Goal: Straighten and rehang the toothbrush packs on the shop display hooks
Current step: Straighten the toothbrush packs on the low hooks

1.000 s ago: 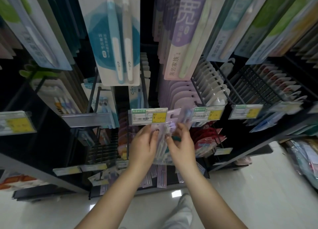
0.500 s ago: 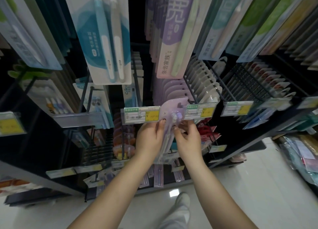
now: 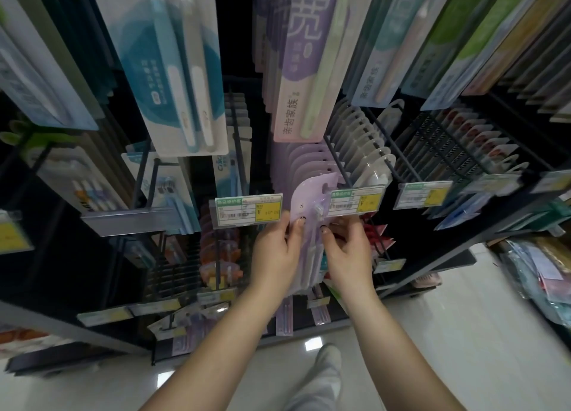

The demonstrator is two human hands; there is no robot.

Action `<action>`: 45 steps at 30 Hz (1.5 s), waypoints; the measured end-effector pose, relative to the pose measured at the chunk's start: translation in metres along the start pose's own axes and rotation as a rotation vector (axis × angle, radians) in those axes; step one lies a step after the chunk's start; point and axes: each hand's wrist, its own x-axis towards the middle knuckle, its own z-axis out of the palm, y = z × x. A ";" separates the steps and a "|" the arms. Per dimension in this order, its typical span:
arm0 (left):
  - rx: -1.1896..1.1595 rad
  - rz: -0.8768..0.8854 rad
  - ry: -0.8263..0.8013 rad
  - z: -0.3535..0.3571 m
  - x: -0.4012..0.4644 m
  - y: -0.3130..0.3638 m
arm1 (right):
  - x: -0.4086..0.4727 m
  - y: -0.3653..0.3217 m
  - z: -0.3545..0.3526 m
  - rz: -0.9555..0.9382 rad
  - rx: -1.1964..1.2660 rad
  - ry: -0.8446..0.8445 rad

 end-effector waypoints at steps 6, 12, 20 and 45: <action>-0.025 -0.002 -0.016 0.002 0.000 0.002 | 0.002 0.001 -0.003 0.002 -0.011 0.006; -0.079 -0.065 -0.050 0.007 0.005 -0.001 | 0.006 0.005 -0.007 -0.005 -0.042 0.035; -0.047 -0.094 -0.144 0.015 0.015 0.005 | 0.013 0.012 -0.015 0.010 -0.045 0.054; 0.107 -0.033 -0.110 0.010 0.024 -0.004 | 0.013 0.005 -0.004 -0.020 -0.168 -0.124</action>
